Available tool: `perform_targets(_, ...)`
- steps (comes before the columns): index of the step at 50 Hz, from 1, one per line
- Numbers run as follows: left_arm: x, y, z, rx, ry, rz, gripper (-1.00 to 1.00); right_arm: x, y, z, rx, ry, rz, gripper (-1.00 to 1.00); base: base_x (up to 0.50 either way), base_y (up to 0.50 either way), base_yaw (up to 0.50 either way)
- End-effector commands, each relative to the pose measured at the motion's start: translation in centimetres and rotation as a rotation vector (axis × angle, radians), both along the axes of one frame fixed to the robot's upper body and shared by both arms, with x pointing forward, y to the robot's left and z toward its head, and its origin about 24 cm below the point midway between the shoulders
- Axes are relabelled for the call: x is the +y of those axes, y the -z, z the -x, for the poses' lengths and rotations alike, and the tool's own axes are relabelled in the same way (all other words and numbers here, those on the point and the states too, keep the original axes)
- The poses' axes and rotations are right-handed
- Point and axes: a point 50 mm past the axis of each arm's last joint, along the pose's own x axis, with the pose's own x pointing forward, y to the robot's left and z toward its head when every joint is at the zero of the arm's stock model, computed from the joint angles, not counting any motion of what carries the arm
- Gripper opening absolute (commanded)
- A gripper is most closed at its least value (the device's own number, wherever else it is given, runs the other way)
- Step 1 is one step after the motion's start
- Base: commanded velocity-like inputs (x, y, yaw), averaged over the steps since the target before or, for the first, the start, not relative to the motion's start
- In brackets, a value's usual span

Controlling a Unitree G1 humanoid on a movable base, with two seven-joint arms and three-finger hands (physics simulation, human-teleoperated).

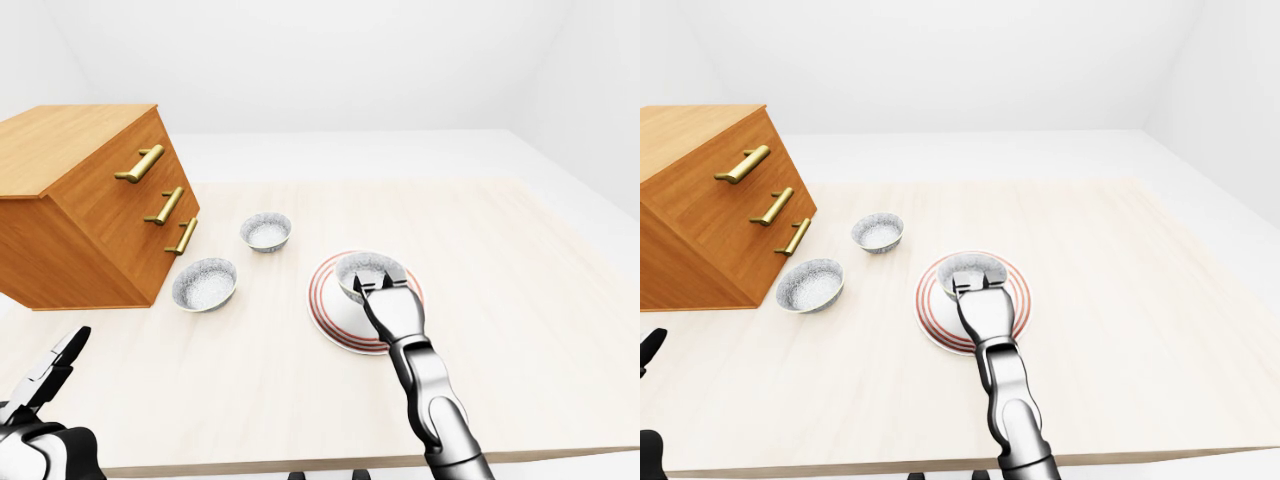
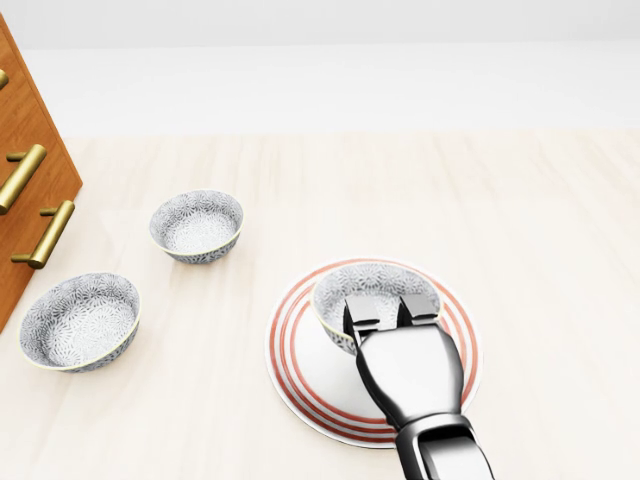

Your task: Put the bowl at the front on the plate.

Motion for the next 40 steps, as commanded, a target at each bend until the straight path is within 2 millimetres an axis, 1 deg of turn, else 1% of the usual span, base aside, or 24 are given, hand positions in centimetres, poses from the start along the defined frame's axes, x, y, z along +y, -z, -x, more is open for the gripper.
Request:
perform_targets(1, 0.0, 0.1, -0.1, 0.003, 0.003, 0.004, 1.00, 0.0, 0.2, 0.0, -0.026, 0.005, 0.008, -1.00, 0.00, 0.00, 0.00)
perform_targets(7, 0.0, 0.1, -0.1, 0.003, 0.003, 0.004, 1.00, -0.1, 0.2, 0.0, -0.030, 0.007, 0.011, -1.00, 0.00, 0.00, 0.00)
perform_targets(13, 0.1, 0.0, -0.1, -0.001, 0.003, 0.002, 1.00, 0.0, 0.6, 0.0, -0.025, 0.005, -0.007, -1.00, 0.00, 0.00, 0.00)
perform_targets(19, 0.0, -0.3, 0.1, -0.013, 0.001, -0.007, 1.00, 0.0, 0.4, 0.0, -0.032, 0.003, -0.005, -1.00, 0.00, 0.00, 0.00)
perform_targets(20, 0.0, 0.0, -0.1, -0.001, 0.002, 0.001, 1.00, 0.0, 0.3, 0.0, -0.033, 0.003, -0.004, -1.00, 0.00, 0.00, 0.00)
perform_targets(23, 0.0, -0.1, 0.0, -0.005, 0.002, -0.002, 1.00, 0.0, 0.0, 0.1, -0.044, 0.002, -0.008, -1.00, 0.00, 0.00, 0.00)
perform_targets(24, 0.0, -0.1, 0.0, -0.004, 0.000, -0.001, 1.00, 0.0, 0.1, 0.0, -0.039, 0.002, -0.009, -0.58, 0.00, 0.00, 0.00)
perform_targets(25, 0.0, 0.0, 0.0, -0.002, 0.000, 0.000, 1.00, 0.0, 0.1, 0.0, -0.045, 0.002, -0.013, 1.00, 0.00, 0.00, 0.00)
perform_targets(32, 0.0, 0.2, -0.1, 0.007, 0.002, 0.006, 1.00, -0.1, -1.0, 0.0, -0.068, 0.005, 0.010, 1.00, 0.00, 0.00, 0.00)
perform_targets(40, 0.1, -0.2, 0.1, -0.008, -0.001, -0.002, 1.00, -0.1, -1.7, 0.0, -0.087, 0.012, 0.012, 1.00, 0.00, 0.00, 0.00)
